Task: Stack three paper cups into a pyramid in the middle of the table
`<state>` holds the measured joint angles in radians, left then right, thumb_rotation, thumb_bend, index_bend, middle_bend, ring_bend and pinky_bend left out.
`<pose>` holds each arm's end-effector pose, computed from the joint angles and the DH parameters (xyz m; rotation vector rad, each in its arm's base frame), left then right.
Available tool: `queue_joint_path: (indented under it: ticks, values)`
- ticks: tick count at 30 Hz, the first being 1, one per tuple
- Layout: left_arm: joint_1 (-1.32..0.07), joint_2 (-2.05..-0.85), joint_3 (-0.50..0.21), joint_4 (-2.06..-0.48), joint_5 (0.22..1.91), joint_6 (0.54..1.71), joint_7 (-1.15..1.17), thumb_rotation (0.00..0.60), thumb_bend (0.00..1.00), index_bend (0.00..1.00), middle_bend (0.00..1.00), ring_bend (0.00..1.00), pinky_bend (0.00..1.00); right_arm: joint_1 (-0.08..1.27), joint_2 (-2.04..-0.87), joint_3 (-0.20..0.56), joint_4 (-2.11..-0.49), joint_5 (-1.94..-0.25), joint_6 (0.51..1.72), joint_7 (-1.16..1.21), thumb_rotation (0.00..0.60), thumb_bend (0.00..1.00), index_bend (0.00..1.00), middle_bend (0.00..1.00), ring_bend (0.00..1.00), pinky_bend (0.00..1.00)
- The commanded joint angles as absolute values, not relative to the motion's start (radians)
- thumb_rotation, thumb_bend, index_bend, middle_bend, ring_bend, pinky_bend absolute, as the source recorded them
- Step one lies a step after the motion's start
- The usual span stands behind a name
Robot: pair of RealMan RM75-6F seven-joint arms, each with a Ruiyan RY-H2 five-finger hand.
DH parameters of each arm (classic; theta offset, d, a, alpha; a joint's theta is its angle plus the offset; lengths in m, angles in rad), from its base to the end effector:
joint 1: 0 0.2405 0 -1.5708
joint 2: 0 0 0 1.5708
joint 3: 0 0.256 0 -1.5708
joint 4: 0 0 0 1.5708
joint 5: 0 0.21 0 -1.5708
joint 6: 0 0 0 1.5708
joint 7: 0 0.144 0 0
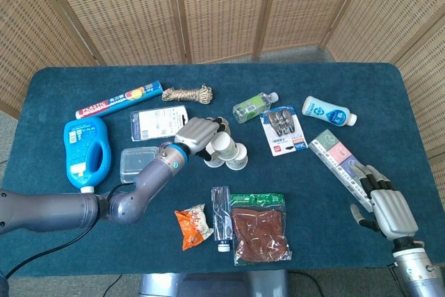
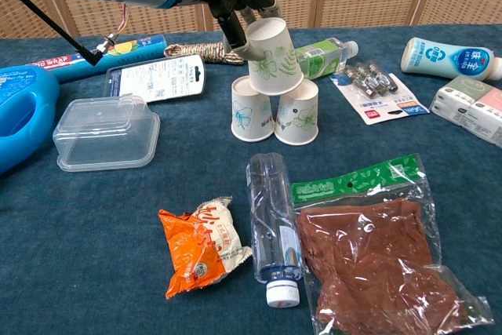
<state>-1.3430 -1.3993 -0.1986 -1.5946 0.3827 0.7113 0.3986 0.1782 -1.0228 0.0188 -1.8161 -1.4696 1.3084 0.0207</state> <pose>0.0087 0.3954 -0.0055 -2.0441 -1.1798 -0.8540 -0.2741 -0.1946 0.1442 1.5068 -1.1131 0.9218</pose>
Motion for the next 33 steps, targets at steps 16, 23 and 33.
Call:
queue_joint_path:
  ticks: [16, 23, 33]
  values:
    - [-1.384, -1.398, -0.169, -1.585, 0.349, 0.703, 0.396, 0.6, 0.44, 0.24, 0.02, 0.07, 0.33, 0.169, -1.017, 0.02, -1.807, -1.467, 1.311, 0.042, 0.6, 0.48, 0.05, 0.06, 0.0, 0.15]
    - [-1.387, -1.391, -0.173, -1.59, 0.356, 0.707, 0.384, 0.6, 0.44, 0.21, 0.0, 0.04, 0.3, 0.168, -1.017, 0.022, -1.806, -1.467, 1.311, 0.045, 0.6, 0.48, 0.05, 0.06, 0.0, 0.15]
    - [-1.375, -1.374, -0.177, -1.606, 0.376, 0.733, 0.36, 0.6, 0.44, 0.09, 0.0, 0.0, 0.23, 0.164, -1.012, 0.022, -1.815, -1.469, 1.315, 0.038, 0.6, 0.48, 0.05, 0.06, 0.0, 0.15]
